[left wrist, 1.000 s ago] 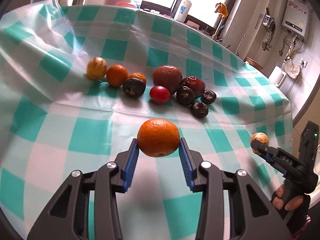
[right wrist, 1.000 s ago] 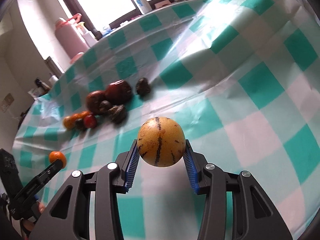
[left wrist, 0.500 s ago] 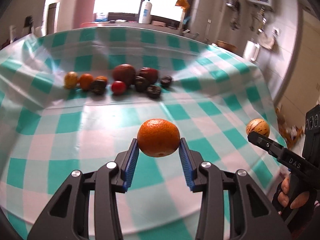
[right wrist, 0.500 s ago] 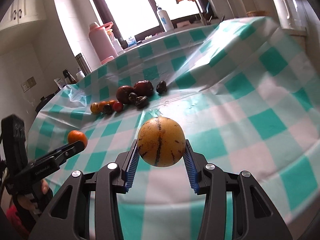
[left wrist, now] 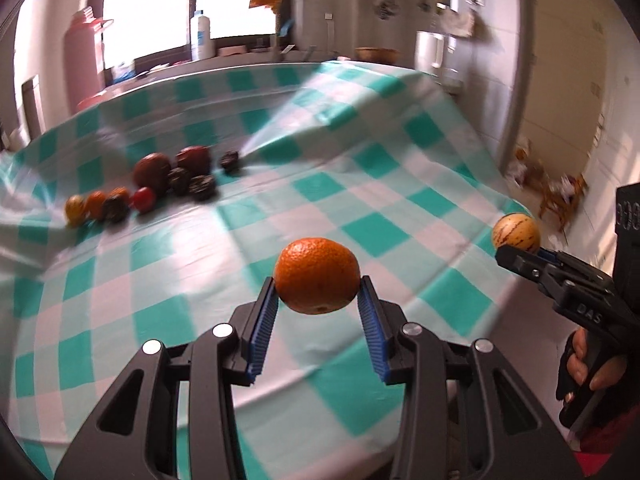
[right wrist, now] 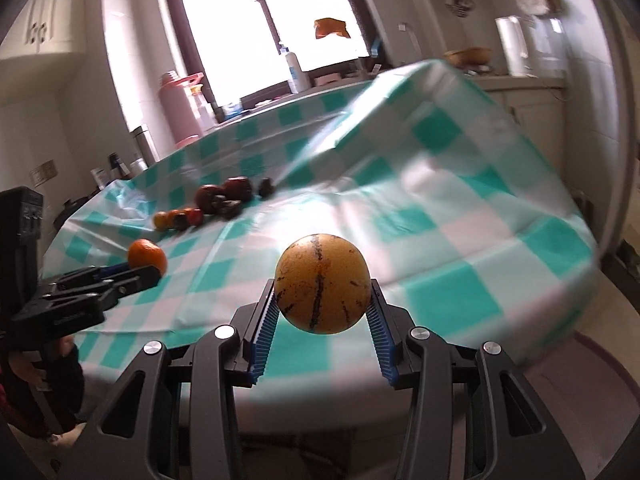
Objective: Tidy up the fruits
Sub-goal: 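Carry the melon and orange into the white box and open both tools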
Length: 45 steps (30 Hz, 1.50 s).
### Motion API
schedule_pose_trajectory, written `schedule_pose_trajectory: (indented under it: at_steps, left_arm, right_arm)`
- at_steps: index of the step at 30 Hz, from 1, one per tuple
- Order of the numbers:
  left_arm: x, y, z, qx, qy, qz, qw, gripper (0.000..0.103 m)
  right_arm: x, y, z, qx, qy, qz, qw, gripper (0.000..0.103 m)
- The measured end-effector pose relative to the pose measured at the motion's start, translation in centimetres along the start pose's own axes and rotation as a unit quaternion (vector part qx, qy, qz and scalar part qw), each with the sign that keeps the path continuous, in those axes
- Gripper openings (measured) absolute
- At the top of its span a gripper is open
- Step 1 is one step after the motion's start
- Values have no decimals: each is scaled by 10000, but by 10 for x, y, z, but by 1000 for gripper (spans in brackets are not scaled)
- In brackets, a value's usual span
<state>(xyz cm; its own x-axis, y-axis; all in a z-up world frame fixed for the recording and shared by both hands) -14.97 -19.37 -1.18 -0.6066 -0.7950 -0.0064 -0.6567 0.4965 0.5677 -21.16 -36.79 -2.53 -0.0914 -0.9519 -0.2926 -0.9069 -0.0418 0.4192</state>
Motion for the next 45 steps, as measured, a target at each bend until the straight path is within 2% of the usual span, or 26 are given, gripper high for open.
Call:
schedule_pose_trajectory:
  at_steps: [9, 15, 18, 24, 30, 31, 37, 41, 43, 45]
  left_arm:
    - [86, -16, 9, -252, -912, 563, 9939, 41]
    - [144, -25, 21, -447, -1482, 967, 9832, 41]
    - [172, -31, 30, -554, -1797, 1171, 9752, 41]
    - [220, -52, 65, -975, -2318, 1559, 9552, 41]
    - [260, -80, 118, -1633, -2847, 1975, 9237, 41]
    - [265, -88, 132, -1859, -2925, 2046, 9154, 41]
    - [280, -124, 177, -2749, -3075, 2222, 8835, 41]
    - [281, -150, 197, -3178, -3025, 2180, 8718, 41]
    - [284, -154, 200, -3101, -3140, 2156, 8711, 41]
    - [288, -151, 204, -3084, -3243, 2202, 8667, 42]
  right_arm:
    - [79, 22, 30, -78, -593, 666, 9960, 44]
    - [121, 28, 52, -286, -888, 1134, 9892, 44]
    - [142, 29, 64, -430, -1066, 1373, 9838, 44]
    - [185, 27, 98, -903, -1561, 1865, 9658, 44]
    - [223, 20, 147, -1490, -2243, 2226, 9370, 44]
    - [226, 20, 154, -1562, -2313, 2253, 9334, 44]
    - [242, 11, 192, -1913, -2594, 2439, 9147, 44]
    - [252, 8, 213, -2133, -2688, 2623, 9019, 44]
    - [256, 8, 222, -2225, -2763, 2670, 8960, 44]
    - [257, 8, 225, -2275, -2738, 2721, 8940, 44]
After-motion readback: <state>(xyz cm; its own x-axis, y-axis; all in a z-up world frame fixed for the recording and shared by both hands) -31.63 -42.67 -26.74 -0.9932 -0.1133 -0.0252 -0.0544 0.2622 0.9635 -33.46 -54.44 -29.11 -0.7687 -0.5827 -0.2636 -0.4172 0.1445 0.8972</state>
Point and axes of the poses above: each gripper's, at about its wrist camera, not at the fingertips, and y roughly against the way its jaws point, x to its right, z to its underside, the point moved 10 cm from there along -y, roughly the way its jaws point, and after that the axes turned 4 degrees about x, right-handed, at the moved point
